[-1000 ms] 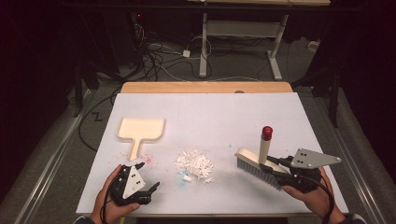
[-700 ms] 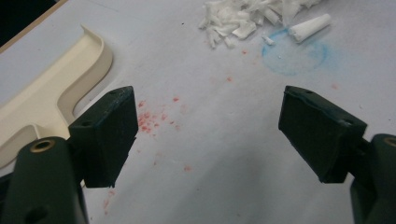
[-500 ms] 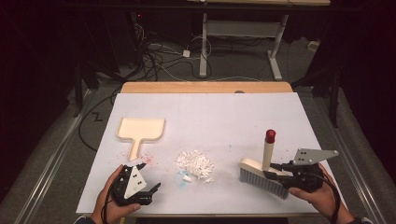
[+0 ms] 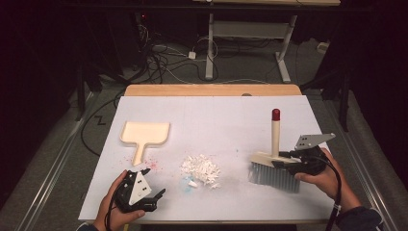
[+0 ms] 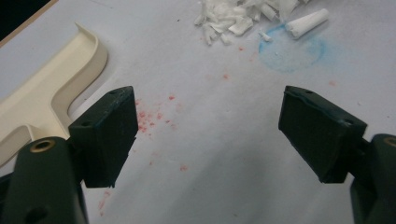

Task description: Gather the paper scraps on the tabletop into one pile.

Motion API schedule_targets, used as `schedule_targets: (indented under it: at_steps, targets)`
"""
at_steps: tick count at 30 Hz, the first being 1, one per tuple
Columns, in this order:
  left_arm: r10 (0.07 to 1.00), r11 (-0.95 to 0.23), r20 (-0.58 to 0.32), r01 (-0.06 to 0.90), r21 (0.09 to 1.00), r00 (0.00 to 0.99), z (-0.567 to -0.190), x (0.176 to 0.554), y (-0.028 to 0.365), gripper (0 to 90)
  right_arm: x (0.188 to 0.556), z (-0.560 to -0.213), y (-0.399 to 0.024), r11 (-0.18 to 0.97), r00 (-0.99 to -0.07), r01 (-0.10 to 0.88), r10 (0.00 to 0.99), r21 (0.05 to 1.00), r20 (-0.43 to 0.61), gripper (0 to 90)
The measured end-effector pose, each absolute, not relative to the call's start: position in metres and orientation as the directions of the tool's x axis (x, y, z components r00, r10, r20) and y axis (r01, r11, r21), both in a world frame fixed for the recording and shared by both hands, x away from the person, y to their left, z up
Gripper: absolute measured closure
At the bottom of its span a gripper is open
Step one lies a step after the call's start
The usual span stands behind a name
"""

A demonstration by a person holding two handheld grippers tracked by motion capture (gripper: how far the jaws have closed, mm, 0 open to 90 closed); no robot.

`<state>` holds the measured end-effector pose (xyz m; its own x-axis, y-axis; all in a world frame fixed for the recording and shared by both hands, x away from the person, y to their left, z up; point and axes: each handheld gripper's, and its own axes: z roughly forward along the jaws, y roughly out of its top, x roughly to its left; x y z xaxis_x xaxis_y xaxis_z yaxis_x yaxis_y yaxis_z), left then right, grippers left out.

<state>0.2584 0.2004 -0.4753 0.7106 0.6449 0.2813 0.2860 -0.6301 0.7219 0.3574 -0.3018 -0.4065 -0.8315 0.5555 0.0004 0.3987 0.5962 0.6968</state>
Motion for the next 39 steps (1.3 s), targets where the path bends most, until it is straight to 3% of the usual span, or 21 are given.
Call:
schedule_targets:
  at_steps: [5,6,7,11,13,18,26,39]
  targets:
    - [0.640,-0.635,0.284,0.284,0.718,0.714,-0.475,0.258,0.199,18.7,0.372,-0.408,-0.302,0.635,-0.824,0.417,0.566,0.650,-0.025,55.6]
    - [0.641,-0.633,0.282,0.285,0.719,0.714,-0.475,0.258,0.199,18.7,0.376,-0.408,-0.302,0.635,-0.815,0.419,0.578,0.650,-0.039,58.5]
    - [0.643,-0.630,0.279,0.286,0.722,0.713,-0.476,0.258,0.198,18.7,0.378,-0.407,-0.302,0.639,-0.807,0.415,0.587,0.648,-0.061,69.7]
    - [0.632,-0.642,0.283,0.283,0.712,0.721,-0.477,0.259,0.196,18.7,0.390,-0.403,-0.304,0.619,-0.789,0.408,0.609,0.671,-0.080,68.5]
    - [0.629,-0.645,0.285,0.280,0.711,0.724,-0.477,0.258,0.195,18.7,0.392,-0.404,-0.298,0.637,-0.747,0.403,0.643,0.657,-0.165,69.1]
    - [0.636,-0.636,0.279,0.283,0.718,0.719,-0.477,0.258,0.198,18.7,0.386,-0.403,-0.292,0.595,-0.707,0.355,0.676,0.721,-0.210,63.2]
    - [0.636,-0.635,0.282,0.281,0.719,0.718,-0.477,0.259,0.197,18.7,0.365,-0.388,-0.291,0.490,-0.633,0.263,0.738,0.831,-0.235,45.9]
    - [0.648,-0.628,0.290,0.278,0.727,0.704,-0.475,0.263,0.194,18.3,0.319,-0.393,-0.286,0.441,-0.613,0.182,0.750,0.879,-0.250,31.3]
